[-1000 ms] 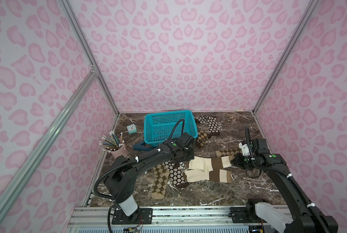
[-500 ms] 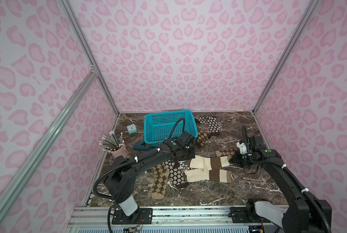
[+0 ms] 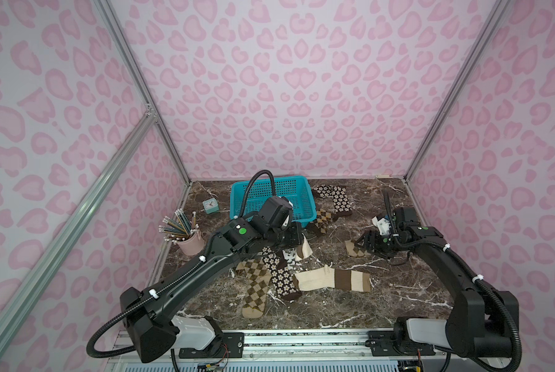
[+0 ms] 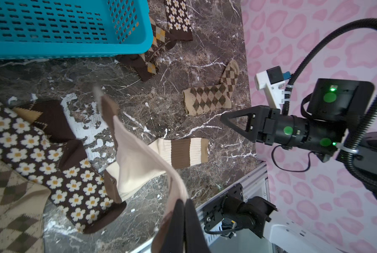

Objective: Place the socks together as a pair
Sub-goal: Place the sock at the center of the board.

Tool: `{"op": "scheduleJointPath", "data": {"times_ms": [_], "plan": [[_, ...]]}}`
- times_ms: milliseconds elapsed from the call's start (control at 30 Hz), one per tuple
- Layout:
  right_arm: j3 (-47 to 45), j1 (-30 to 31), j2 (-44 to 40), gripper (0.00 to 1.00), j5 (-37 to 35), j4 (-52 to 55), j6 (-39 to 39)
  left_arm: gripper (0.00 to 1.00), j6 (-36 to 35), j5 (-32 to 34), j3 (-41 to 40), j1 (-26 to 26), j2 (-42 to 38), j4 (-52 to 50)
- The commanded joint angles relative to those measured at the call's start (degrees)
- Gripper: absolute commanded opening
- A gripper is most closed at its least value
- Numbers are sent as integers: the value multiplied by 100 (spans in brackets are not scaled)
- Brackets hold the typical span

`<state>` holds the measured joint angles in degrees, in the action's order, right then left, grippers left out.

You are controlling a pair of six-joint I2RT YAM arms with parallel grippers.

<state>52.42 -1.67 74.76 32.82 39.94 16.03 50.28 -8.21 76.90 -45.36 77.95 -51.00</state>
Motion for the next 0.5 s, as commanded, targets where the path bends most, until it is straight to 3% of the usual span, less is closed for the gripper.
{"op": "scheduleJointPath", "data": {"times_ms": [0,200,300,467], "plan": [[48,17,-144,72,382,-146,-102,3,226,285,299,-7,-232,-895],[35,30,-169,73,421,-197,-36,3,61,789,1065,-23,93,-2126],[19,33,-179,74,384,-161,-44,3,-68,458,753,-171,480,-1580],[-99,35,-277,74,318,-103,-54,3,-251,-183,873,-475,1898,-252]]}}
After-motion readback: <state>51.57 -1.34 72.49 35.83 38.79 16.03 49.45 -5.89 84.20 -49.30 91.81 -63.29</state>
